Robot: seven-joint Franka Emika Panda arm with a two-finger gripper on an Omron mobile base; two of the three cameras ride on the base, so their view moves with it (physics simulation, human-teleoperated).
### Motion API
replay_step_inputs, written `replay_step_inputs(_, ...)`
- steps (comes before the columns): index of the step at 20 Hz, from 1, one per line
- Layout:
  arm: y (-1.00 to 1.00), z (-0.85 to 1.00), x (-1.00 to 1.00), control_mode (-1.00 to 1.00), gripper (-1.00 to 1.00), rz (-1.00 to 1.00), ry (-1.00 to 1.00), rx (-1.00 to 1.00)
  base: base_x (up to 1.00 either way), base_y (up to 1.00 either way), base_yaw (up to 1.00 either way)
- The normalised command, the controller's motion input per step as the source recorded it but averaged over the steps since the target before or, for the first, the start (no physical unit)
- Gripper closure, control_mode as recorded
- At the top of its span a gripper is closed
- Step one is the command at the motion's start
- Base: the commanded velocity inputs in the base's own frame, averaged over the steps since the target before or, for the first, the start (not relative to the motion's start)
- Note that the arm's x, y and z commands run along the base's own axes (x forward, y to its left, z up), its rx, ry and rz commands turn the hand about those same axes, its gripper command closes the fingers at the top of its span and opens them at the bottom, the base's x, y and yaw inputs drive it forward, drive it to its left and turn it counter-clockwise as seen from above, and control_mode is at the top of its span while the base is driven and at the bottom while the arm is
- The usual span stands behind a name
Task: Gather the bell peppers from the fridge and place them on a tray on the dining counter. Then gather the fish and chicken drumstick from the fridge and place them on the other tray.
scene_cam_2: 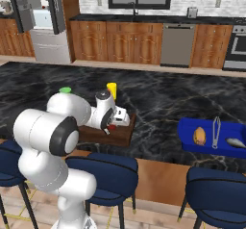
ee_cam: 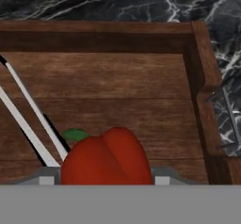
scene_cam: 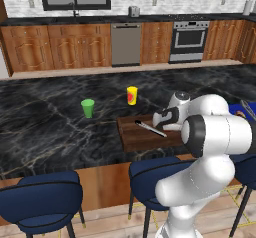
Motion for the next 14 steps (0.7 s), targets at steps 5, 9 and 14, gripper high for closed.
replay_step_inputs(5,0.0,0.0,0.0,-1.0,-1.0,0.0,0.0,0.0,0.0,0.0,0.0)
replay_step_inputs(9,0.0,-0.01,0.1,-1.0,-1.0,0.0,-0.01,0.0,0.0,0.0,0.0)
replay_step_inputs(14,0.02,0.28,-0.11,-1.0,-1.0,0.01,-0.23,0.0,0.0,0.0,0.0)
